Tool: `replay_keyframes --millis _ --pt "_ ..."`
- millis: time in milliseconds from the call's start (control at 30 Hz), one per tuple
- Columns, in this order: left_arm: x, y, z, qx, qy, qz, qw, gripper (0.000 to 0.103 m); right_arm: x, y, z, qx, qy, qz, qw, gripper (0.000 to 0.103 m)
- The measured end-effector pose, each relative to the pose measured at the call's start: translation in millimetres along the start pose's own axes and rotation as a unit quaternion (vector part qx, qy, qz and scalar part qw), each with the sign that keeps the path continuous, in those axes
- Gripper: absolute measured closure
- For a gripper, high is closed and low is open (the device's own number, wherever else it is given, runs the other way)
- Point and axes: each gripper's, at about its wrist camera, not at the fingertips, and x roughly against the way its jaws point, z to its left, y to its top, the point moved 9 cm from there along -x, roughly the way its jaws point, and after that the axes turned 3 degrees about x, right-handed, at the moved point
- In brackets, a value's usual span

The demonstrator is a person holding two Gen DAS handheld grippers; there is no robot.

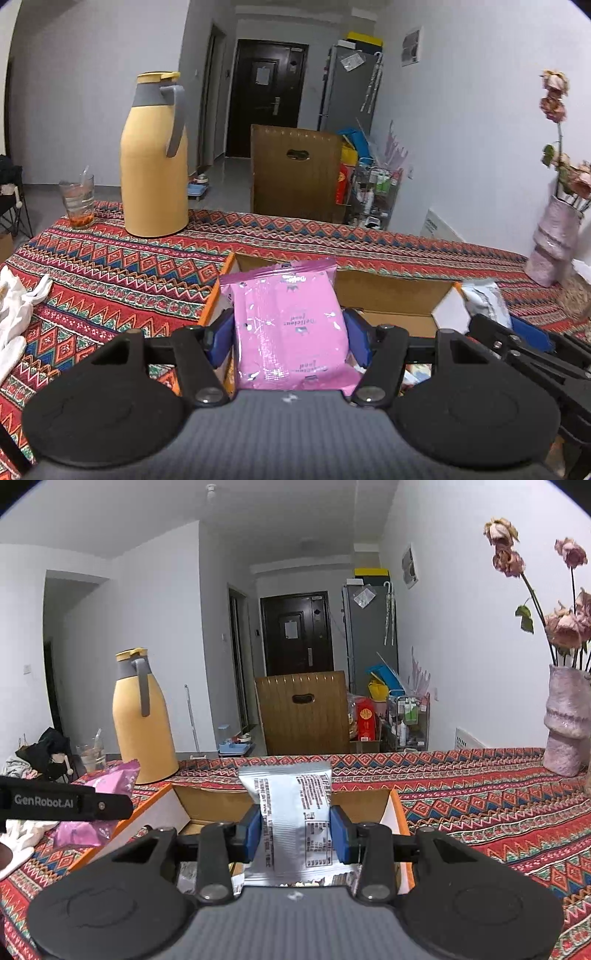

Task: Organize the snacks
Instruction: 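Lower both packets into the box and open both tools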

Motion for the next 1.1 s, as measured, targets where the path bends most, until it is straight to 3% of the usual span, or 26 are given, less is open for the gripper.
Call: replay_keyframes --millis 567,667,733,767,800,833,900,1100 --pt "-35 -19 13 0.006 -0.009 0.018 0.9998 0.040 -32 -29 2 0.001 0.000 0.036 0.999 0.065" --pt "-33 -20 13 0.009 -0.014 0.014 0.9998 0.038 -33 -30 1 -0.002 -0.003 0.038 0.999 0.060" --pt "-29 -18 15 0.013 -0.015 0.007 0.9998 0.023 -30 -30 -1 -0.007 -0.003 0.035 0.999 0.046" --pt "-27 -17 16 0.017 -0.014 0.002 0.9998 0.011 -28 -29 -2 -0.010 -0.004 0.031 0.999 0.039" --pt "-23 -16 18 0.021 -0.011 -0.008 0.9997 0.002 -26 -28 -4 -0.013 -0.007 0.025 1.000 0.025" --pt "-20 -15 19 0.024 -0.008 -0.017 0.9995 0.000 -24 -27 -5 -0.016 -0.008 0.020 1.000 0.010" --pt "-16 -12 20 0.030 -0.008 -0.024 0.9992 0.000 -20 -25 -6 -0.021 -0.011 0.010 1.000 0.000" --pt "-17 -13 22 0.033 -0.006 -0.023 0.9992 0.000 -18 -24 -9 -0.030 -0.018 0.009 0.999 0.000"
